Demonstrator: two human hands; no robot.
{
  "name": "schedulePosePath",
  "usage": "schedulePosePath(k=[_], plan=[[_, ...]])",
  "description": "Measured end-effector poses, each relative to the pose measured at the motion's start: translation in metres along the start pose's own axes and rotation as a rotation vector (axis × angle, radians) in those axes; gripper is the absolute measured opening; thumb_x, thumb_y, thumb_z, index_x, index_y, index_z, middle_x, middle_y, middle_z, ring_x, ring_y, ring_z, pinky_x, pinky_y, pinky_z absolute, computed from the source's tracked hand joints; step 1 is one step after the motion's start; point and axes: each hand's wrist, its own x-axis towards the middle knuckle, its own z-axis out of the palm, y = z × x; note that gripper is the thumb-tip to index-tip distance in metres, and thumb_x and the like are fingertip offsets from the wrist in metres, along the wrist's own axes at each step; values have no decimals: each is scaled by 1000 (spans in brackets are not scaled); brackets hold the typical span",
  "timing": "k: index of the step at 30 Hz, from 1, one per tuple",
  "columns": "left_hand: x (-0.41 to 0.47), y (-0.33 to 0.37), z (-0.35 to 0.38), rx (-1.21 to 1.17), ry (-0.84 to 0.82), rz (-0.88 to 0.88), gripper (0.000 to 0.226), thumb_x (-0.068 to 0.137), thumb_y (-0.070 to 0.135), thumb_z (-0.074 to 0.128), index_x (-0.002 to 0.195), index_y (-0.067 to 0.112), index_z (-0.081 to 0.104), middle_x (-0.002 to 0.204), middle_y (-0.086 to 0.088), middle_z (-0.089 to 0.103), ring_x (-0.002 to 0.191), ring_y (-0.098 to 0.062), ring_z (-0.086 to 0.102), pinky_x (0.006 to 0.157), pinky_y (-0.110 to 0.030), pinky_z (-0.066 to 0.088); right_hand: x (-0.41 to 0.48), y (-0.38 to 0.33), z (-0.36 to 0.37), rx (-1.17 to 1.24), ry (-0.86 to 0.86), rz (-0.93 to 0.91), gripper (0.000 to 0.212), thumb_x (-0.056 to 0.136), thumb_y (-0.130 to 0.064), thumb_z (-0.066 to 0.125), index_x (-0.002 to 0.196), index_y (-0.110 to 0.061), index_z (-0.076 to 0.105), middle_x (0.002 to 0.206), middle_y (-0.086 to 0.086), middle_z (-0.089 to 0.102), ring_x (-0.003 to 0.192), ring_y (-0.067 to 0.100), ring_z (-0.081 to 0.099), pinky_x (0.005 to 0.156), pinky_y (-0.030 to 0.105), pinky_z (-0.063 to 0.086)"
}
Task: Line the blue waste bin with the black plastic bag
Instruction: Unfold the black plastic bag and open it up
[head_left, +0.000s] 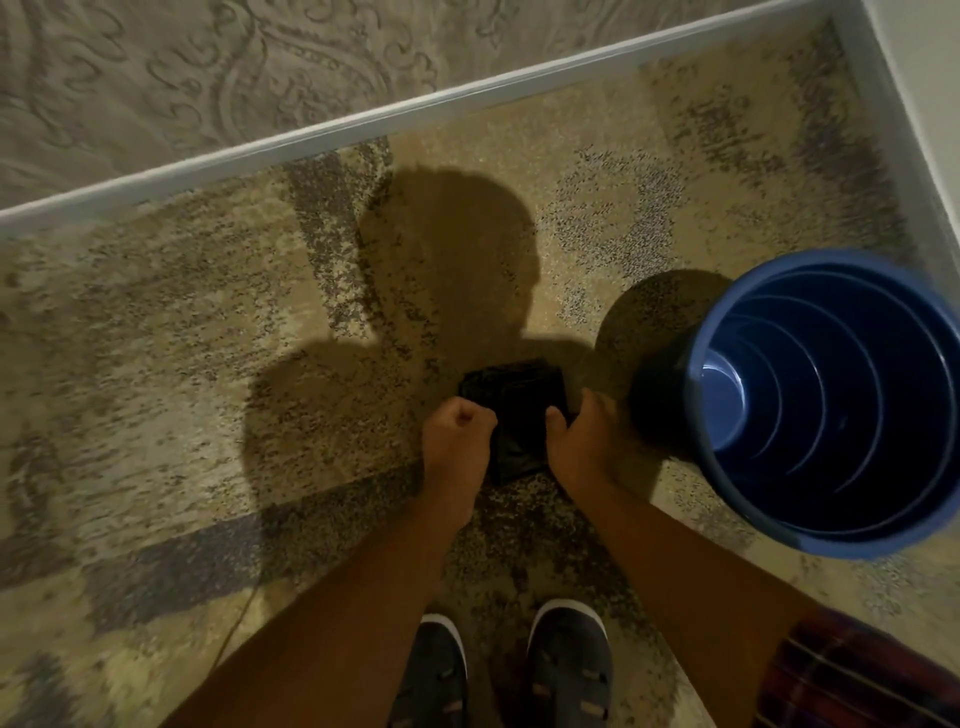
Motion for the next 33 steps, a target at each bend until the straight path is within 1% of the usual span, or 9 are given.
schedulePosePath(k=[5, 8, 13, 15, 22, 25, 27, 29, 33], plan=[[-16, 14, -3, -257, -87, -184, 33, 86, 18, 56, 56, 29, 48, 69, 5, 52, 70, -19, 48, 61, -32, 37, -23, -1, -18, 34, 31, -76, 62, 106, -49, 45, 157, -15, 39, 163, 10, 38, 147, 29, 39, 116, 43, 33], [-30, 24, -9, -348, -140, -225, 39, 95, 15, 53, 61, 29, 64, 72, 8, 69, 72, -19, 65, 60, -30, 52, -45, -7, -32, 127, 40, -135, 59, 105, -49, 46, 155, -17, 44, 157, 9, 43, 143, 28, 44, 113, 42, 37], [-75, 57, -23, -400, -193, -249, 32, 103, 23, 47, 120, 14, 72, 118, -14, 75, 108, -34, 73, 90, -54, 61, -98, -31, -64, 495, -56, -142, 57, 99, -58, 54, 143, -22, 57, 133, -3, 68, 122, 14, 64, 96, 25, 55], [-96, 74, -30, -390, -196, -234, 34, 104, 24, 45, 126, 10, 68, 125, -19, 71, 114, -39, 69, 98, -62, 56, -120, -47, -83, 572, -122, -122, 66, 92, -64, 61, 144, -24, 57, 131, -6, 69, 118, 10, 66, 95, 26, 56], [-181, 144, -65, -408, -126, -245, 28, 106, 26, 51, 118, 4, 63, 128, -31, 62, 115, -46, 66, 98, -68, 52, -183, -83, -162, 603, -168, -33, 33, 103, -34, 60, 126, -12, 71, 115, 4, 74, 110, 23, 71, 94, 40, 58], [-215, 188, -91, -451, -71, -260, 43, 108, 29, 48, 141, 2, 56, 138, -27, 60, 124, -47, 60, 107, -66, 47, -204, -103, -206, 679, -163, 5, 18, 101, -24, 61, 116, -19, 70, 104, -3, 73, 99, 17, 71, 82, 33, 58], [-232, 207, -108, -495, -63, -247, 44, 109, 28, 44, 141, 1, 58, 140, -25, 62, 124, -45, 62, 107, -60, 49, -214, -111, -227, 698, -140, 27, 6, 98, -21, 64, 101, -21, 69, 83, -10, 73, 81, 14, 69, 66, 29, 56], [-250, 225, -125, -538, -37, -247, 42, 109, 25, 45, 141, 2, 58, 139, -24, 63, 120, -43, 65, 99, -56, 54, -228, -118, -248, 724, -97, 38, 10, 97, -21, 67, 88, -17, 69, 61, -14, 66, 62, 9, 62, 53, 24, 48], [-279, 251, -152, -570, 48, -239, 40, 107, 25, 53, 143, 8, 55, 135, -16, 64, 106, -35, 68, 76, -42, 56, -249, -122, -284, 773, -58, -23, 28, 95, -16, 73, 88, 9, 62, 74, 15, 62, 72, 24, 58, 67, 38, 50]])
